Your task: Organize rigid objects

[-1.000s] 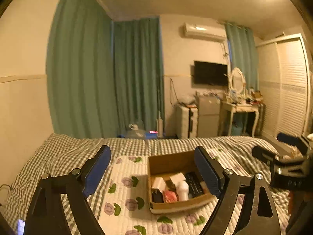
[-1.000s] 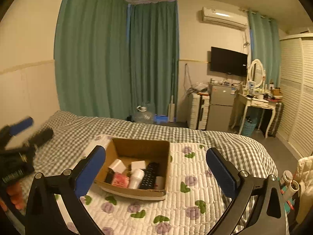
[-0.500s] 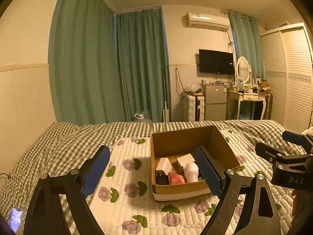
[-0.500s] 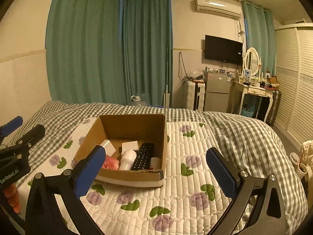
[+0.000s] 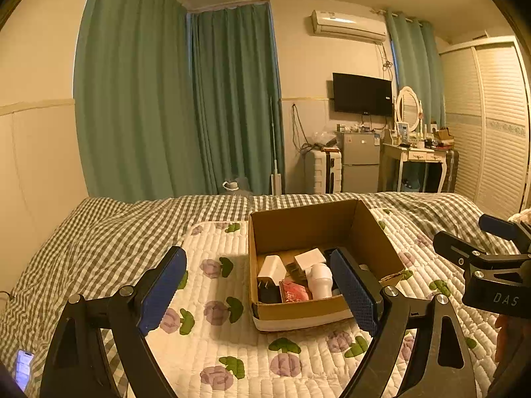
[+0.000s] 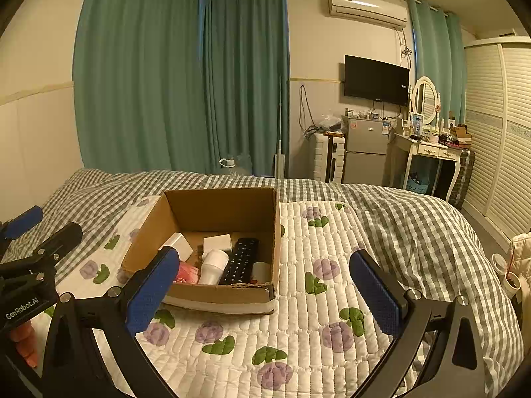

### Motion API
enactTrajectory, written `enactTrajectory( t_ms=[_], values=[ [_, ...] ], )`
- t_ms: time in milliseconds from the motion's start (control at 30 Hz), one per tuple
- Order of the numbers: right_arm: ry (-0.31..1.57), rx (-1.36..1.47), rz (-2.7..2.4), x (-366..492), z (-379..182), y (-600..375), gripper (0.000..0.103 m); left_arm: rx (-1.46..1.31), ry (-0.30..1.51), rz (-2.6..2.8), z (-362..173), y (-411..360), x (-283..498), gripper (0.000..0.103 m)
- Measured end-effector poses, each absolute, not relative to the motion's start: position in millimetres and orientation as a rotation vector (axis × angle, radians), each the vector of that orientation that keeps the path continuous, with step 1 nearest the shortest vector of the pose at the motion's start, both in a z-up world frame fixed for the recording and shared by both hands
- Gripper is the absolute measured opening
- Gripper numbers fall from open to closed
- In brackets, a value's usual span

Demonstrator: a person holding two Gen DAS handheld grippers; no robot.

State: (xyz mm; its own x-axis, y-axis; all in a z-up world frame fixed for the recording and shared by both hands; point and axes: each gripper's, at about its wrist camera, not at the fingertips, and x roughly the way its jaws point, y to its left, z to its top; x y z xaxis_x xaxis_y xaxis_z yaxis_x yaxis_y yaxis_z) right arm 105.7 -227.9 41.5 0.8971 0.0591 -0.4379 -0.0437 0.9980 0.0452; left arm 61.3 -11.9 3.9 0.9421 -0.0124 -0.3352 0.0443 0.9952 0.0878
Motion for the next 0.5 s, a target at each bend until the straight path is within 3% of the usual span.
enactTrajectory(
  t_ms=[500],
  values=[
    [0.457,0.018,0.051,106.5,42.7,-225.4,0.103,0.072,0.388,-0.039,-4.0,-9.0,66.6,0.091]
  ],
)
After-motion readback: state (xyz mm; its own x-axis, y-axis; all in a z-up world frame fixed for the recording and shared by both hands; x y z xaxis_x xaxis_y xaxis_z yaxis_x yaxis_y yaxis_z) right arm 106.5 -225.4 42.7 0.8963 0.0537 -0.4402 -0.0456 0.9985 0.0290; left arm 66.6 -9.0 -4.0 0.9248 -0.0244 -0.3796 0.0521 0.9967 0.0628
